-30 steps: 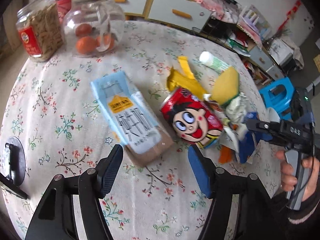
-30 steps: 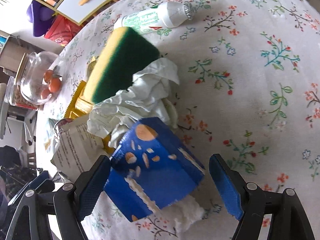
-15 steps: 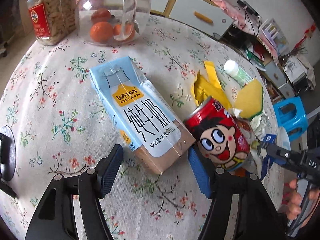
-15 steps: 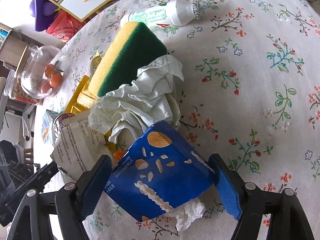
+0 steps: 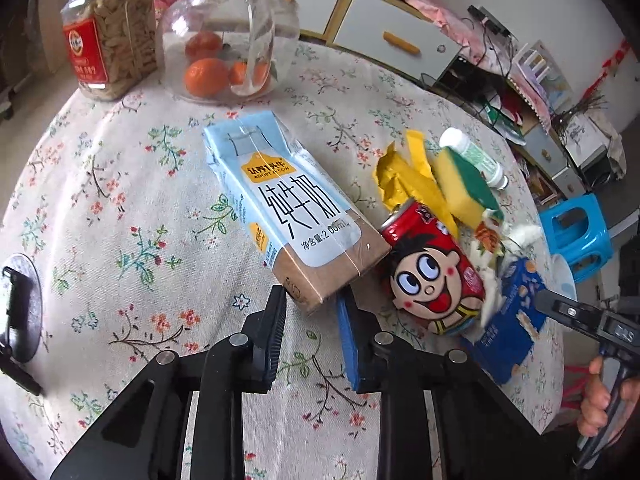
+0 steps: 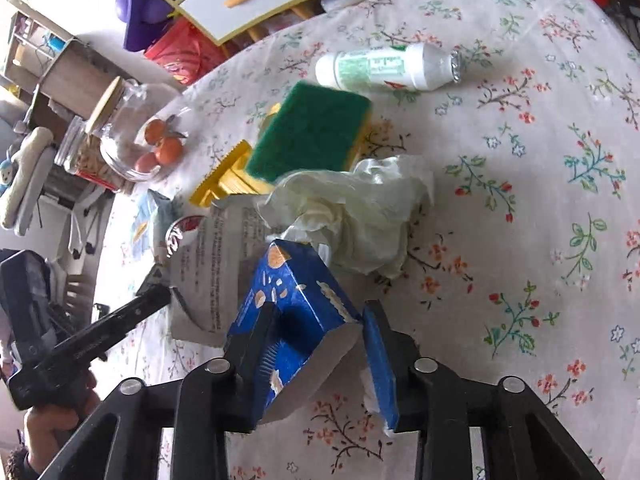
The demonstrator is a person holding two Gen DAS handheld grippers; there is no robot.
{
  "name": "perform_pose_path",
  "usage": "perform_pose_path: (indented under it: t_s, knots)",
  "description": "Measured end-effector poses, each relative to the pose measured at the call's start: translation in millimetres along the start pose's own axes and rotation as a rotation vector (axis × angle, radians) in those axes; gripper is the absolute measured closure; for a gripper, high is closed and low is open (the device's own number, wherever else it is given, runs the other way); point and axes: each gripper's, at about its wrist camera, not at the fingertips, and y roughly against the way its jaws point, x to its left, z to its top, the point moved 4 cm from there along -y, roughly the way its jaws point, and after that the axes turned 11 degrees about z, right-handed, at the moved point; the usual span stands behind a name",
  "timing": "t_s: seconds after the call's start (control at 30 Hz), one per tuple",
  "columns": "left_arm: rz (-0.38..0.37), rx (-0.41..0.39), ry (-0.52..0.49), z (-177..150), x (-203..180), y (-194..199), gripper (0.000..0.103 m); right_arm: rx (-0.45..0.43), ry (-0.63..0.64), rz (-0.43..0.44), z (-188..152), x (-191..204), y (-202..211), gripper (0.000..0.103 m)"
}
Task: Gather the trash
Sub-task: 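Grasp the blue snack box with the right tool while the left tool approaches the milk carton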
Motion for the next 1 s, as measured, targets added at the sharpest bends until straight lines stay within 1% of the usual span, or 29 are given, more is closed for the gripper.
perform_pose_path:
  t_s: [0.03, 0.07, 0.1, 0.13, 0.17, 0.23, 0.27, 0.3, 0.37, 0.43, 0.47, 0.5, 0.53, 0.57, 0.6, 0.7, 0.77, 0.9, 1.0]
  knots:
    - [-0.002, -0.005, -0.004, -0.7, -0.3, 3.1, 0.078, 0.005, -0.006, -0.003, 0.7, -0.5, -4.1, 0.06]
    - [-0.004, -0.01, -0.009, -1.4, -0.4, 6.1, 0.083, 0.012, -0.014, -0.004, 1.0, -2.5, -7.8, 0.06]
    - [-0.005, -0.016, -0.015, -1.7, -0.6, 9.1, 0.089, 0.015, -0.02, -0.003, 1.2, -3.2, -11.5, 0.059]
    - [-0.005, -0.019, -0.019, -2.8, 0.0, 12.5, 0.097, 0.021, -0.029, 0.006, 1.1, -4.5, -14.7, 0.058]
    - [-0.005, -0.021, -0.021, -3.4, 0.4, 14.2, 0.101, 0.027, -0.035, 0.014, 0.5, -4.6, -16.5, 0.059]
    - [-0.01, -0.023, -0.02, -4.8, 2.6, 17.6, 0.103, 0.044, -0.042, 0.035, -1.1, -3.9, -19.9, 0.061]
    - [-0.015, -0.019, -0.017, -5.9, 4.9, 18.6, 0.103, 0.046, -0.04, 0.037, -1.7, -2.8, -20.6, 0.065]
    - [-0.018, -0.009, -0.013, -6.9, 6.5, 18.6, 0.103, 0.043, -0.033, 0.038, -1.5, -0.6, -20.2, 0.068]
    - [-0.029, 0.024, -0.004, -9.0, 10.1, 16.8, 0.103, 0.031, -0.023, 0.046, -0.5, 3.3, -16.7, 0.072]
    - [-0.015, 0.062, 0.028, -11.2, 16.4, 15.2, 0.098, 0.014, -0.015, 0.046, 1.0, 6.3, -10.0, 0.074]
    - [-0.001, 0.066, 0.04, -11.7, 19.4, 16.1, 0.092, 0.007, -0.01, 0.044, 1.2, 7.1, -7.3, 0.074]
    - [0.013, 0.063, 0.053, -11.4, 22.2, 17.9, 0.067, -0.002, -0.006, 0.039, 1.4, 7.2, -3.5, 0.075]
    - [0.018, 0.047, 0.074, -9.9, 25.3, 21.6, 0.037, -0.009, -0.006, 0.036, 1.8, 7.1, -0.4, 0.076]
    - [0.015, 0.023, 0.102, -7.3, 28.2, 25.7, 0.027, -0.015, -0.01, 0.037, 2.2, 6.5, 2.9, 0.076]
    - [0.015, 0.003, 0.128, -3.5, 29.8, 29.7, 0.023, -0.022, -0.016, 0.042, 2.9, 5.6, 7.3, 0.077]
    - [0.008, -0.02, 0.156, 10.7, 25.1, 33.2, 0.023, -0.057, -0.019, 0.05, 6.5, 4.9, 20.6, 0.077]
    - [0.013, -0.019, 0.171, 23.2, 17.3, 26.0, 0.023, -0.088, -0.016, 0.051, 10.3, 3.4, 33.1, 0.077]
    - [0.059, -0.016, 0.2, 41.1, 3.3, 5.3, 0.023, -0.145, -0.02, 0.032, 16.1, -6.3, 57.2, 0.077]
    - [0.112, 0.0, 0.211, 46.0, -4.8, -14.5, 0.023, -0.176, -0.043, 0.017, 18.9, -18.5, 71.2, 0.077]
